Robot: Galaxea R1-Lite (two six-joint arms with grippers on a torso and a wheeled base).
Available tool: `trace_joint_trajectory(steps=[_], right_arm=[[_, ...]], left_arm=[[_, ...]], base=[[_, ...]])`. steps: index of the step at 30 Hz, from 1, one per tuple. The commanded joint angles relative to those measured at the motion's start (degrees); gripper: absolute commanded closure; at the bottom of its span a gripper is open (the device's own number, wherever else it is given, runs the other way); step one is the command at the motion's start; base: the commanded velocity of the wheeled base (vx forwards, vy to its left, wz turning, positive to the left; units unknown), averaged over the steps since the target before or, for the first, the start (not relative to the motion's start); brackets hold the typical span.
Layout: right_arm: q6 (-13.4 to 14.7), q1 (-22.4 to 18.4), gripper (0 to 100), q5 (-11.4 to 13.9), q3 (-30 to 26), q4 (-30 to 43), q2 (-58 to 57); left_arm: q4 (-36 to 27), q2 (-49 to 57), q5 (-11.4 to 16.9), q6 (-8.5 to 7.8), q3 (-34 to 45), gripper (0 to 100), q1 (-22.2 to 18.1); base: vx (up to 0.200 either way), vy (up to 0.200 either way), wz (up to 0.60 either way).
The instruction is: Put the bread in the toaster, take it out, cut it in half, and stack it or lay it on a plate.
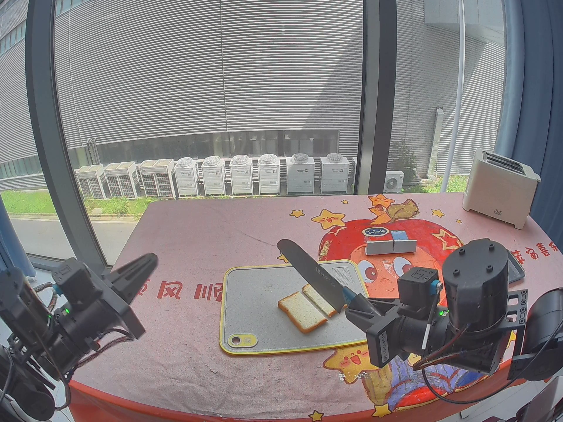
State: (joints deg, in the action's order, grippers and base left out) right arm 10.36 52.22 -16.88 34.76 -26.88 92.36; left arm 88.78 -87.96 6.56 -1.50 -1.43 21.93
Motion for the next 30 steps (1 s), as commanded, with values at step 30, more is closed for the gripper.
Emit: trace_joint_trajectory(steps=[30], right_arm=[[-0.3,2.0,100,-3.3,-0.9,-5.2,-0.7]], left_arm=[[-73.8,74.4,-1.5,-0.26,1.4,100,-23.1]], base=[[0.000,0.000,0.00]])
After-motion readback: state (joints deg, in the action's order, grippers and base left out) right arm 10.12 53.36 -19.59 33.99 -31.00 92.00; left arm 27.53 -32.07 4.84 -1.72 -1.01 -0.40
